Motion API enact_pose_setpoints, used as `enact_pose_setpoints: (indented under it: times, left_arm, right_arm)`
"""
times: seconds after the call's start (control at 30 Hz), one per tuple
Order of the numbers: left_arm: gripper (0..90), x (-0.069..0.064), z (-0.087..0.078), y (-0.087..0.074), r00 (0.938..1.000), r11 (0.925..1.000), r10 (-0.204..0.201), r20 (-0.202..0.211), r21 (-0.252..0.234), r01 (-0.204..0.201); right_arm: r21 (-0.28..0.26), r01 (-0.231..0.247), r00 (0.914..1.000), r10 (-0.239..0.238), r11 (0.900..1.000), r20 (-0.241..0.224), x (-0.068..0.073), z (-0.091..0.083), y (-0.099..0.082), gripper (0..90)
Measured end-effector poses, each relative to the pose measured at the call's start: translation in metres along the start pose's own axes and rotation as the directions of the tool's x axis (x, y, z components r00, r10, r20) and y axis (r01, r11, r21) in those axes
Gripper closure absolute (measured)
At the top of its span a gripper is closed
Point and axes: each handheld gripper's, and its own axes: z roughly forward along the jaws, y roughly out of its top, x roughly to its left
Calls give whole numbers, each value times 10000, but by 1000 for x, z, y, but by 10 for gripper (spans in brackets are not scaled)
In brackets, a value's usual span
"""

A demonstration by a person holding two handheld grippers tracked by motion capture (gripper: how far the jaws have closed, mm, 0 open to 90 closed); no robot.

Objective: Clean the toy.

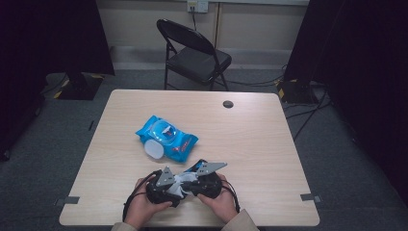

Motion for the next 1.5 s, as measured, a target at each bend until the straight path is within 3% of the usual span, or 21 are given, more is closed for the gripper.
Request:
enact_pose_setpoints:
  times: [1.13,1.5]
  left_arm:
    - [256,0,0,0,10000,10000,-2,0,-5,2]
    - [256,0,0,0,10000,10000,-1,-1,-2,1]
  right_arm:
    - [45,-429,9966,425,9991,707,-28,-37,-13,884]
    - [83,-769,9903,754,9970,1169,-43,-54,-20,884]
